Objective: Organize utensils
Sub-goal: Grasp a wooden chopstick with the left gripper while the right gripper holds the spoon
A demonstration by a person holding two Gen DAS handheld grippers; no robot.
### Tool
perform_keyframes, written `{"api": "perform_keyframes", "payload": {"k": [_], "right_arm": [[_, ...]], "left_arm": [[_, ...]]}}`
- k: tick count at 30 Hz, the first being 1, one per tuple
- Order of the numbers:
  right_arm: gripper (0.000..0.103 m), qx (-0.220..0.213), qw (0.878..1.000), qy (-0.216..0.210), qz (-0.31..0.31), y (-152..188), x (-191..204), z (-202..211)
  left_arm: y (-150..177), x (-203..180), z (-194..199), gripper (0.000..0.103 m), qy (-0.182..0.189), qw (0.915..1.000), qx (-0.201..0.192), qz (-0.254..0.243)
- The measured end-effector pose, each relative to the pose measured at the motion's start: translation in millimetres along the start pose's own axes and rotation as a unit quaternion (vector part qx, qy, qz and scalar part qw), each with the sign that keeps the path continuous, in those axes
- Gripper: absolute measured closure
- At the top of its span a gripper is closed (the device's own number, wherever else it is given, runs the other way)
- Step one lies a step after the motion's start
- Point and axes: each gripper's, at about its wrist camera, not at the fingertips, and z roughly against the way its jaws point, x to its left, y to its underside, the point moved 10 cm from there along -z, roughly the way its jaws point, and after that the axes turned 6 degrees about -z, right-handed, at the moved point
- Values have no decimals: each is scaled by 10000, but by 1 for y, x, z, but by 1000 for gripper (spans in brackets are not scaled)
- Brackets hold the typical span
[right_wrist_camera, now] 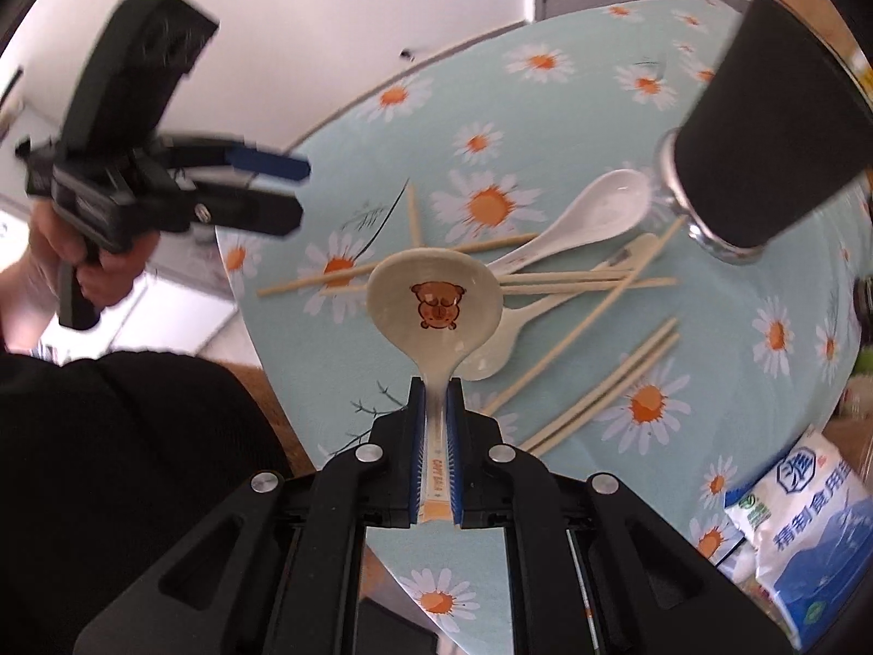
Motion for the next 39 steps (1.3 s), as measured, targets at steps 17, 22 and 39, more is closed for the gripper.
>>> {"api": "perform_keyframes", "payload": {"k": [17,22,39], "right_arm": [[94,-1596,9743,-1227,-1005,-13,-20,64],[94,-1818,9648,-1533,-1123,-8,-27,66],[94,-2030,9429,-2329,-1249,-3,-31,63]], "left_arm": [[-12,0,-52,55,451,9802,327,1899],[-11,3,-61,73,383,9709,264,2350],[-21,-6,-63,100,91,9640,-328,2636]]}}
